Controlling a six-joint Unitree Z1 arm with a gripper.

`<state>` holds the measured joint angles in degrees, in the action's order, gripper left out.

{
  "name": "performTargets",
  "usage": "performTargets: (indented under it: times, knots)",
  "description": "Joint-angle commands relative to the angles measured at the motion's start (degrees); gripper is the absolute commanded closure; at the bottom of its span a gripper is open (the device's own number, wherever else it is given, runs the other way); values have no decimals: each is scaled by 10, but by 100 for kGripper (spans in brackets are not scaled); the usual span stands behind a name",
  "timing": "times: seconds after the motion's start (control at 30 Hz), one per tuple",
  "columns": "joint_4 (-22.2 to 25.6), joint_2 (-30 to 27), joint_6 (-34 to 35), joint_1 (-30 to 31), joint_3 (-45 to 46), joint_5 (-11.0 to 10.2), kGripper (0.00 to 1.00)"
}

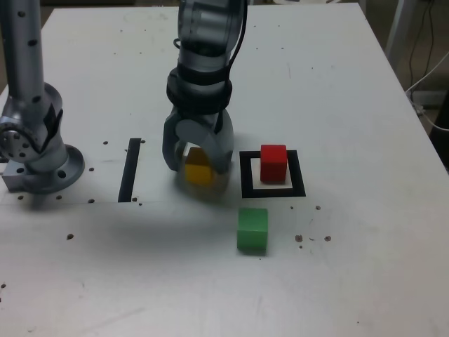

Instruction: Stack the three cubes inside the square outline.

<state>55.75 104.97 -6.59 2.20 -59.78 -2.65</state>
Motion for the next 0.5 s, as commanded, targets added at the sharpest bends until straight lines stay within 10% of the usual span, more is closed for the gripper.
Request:
performTargets:
  times: [0.0, 0.47]
  knots:
    - [-5, 3, -1, 1, -2, -2, 62]
    - [-15, 4, -1, 1, -12, 8, 85]
